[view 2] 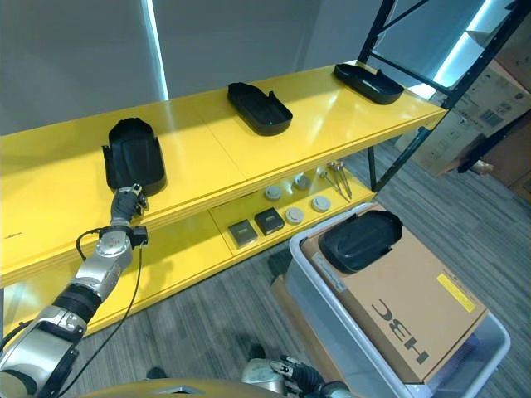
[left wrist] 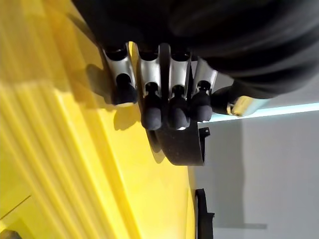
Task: Move parts from the plastic box to the shelf.
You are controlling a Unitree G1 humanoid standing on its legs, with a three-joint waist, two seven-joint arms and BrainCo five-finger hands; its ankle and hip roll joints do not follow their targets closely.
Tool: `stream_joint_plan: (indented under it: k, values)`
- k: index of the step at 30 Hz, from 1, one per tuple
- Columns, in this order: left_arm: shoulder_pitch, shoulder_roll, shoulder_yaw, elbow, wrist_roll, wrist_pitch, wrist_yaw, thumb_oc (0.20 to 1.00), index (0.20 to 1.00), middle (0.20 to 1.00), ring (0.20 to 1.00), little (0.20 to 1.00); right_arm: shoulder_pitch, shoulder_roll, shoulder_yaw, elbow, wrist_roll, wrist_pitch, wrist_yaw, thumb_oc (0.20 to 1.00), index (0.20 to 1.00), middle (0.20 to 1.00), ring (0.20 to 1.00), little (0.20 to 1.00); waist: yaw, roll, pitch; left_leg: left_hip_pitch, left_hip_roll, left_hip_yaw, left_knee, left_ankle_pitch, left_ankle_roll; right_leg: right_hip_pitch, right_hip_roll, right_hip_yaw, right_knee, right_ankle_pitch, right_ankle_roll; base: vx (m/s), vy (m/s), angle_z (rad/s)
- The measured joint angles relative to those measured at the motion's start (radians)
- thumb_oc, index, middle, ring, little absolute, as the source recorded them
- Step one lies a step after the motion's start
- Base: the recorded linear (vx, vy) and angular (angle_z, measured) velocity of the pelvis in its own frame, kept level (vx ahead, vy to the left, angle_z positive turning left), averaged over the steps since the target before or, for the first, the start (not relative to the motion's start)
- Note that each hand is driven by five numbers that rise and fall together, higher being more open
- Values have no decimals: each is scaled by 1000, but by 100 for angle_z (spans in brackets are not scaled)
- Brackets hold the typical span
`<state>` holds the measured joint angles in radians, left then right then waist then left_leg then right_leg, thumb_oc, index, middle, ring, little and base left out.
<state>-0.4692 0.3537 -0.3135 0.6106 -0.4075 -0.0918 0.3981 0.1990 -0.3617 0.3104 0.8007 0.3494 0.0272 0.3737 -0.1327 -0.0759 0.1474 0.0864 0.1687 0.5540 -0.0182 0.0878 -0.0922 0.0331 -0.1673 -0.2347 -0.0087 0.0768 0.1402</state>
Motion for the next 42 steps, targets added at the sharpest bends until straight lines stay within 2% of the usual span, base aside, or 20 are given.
stream_joint_plan:
  k: [11,21,27,32,33,34,38,40,41,42]
  values:
    - [-58,31,4,42,0,12,17,200,200,200,200,200,-3,-1,1,0,8,-2,18,1000,1000,1000,1000,1000,-9,-8,10,-2,4,3,2,-1,-8,-1,5,3,0,0,0,13,0,-1]
    - [-105,32,36,108,0,41,27,200,200,200,200,200,-3,-1,4,1,10,-10,20,1000,1000,1000,1000,1000,-10,-18,14,-6,34,5,37,-14,-20,4,27,7,-1,-4,-6,13,-12,-1]
    - [-111,32,37,110,0,38,35,200,200,200,200,200,-3,-1,23,0,19,-11,19,1000,1000,1000,1000,1000,-11,-30,17,-6,36,5,39,-14,-20,3,29,8,-2,-4,-7,0,0,0]
    - [-111,32,38,111,-1,10,34,200,200,200,200,200,-3,0,31,0,18,-12,19,1000,1000,1000,1000,1000,-10,-40,14,-6,36,7,39,-13,-19,3,29,9,-2,-3,-9,-32,8,-1]
    - [-111,32,38,111,-3,4,31,887,887,887,887,887,-3,0,30,0,18,-12,19,1000,1000,1000,1000,1000,-9,-40,14,-6,35,7,40,-13,-19,4,29,8,-1,-1,-11,-31,39,0]
    - [-108,31,38,108,-3,-5,26,1000,1000,1000,1000,1000,-3,0,30,0,16,-13,19,1000,1000,1000,1000,1000,-6,-39,13,-6,34,7,39,-10,-15,6,29,8,-2,3,-16,-37,52,0]
    - [-77,29,38,62,-4,-42,3,1000,1000,1000,1000,1000,-2,1,19,-1,13,-13,19,1000,1000,1000,1000,1000,-2,-37,12,-5,30,6,37,-5,-9,11,27,7,-1,11,-23,-71,88,1]
    - [-27,28,34,-44,-4,-64,-13,1000,1000,1000,1000,1000,-1,3,18,0,5,-13,19,1000,1000,1000,1000,1000,4,-35,12,2,23,0,34,-5,-8,21,23,1,-2,11,-23,-95,118,10]
    - [27,28,36,-178,-14,-70,-44,1000,1000,1000,1000,1000,5,9,0,-2,-3,-11,19,1000,1000,1000,1000,1000,21,-26,10,3,19,-6,31,-5,-7,25,16,-4,-2,10,-22,-115,138,11]
    - [42,28,36,-216,-16,-71,-55,1000,1000,1000,1000,1000,7,9,0,-2,-3,-11,18,1000,1000,1000,1000,1000,28,-22,7,3,16,-7,31,-5,-5,25,14,-4,-2,10,-21,-172,180,12]
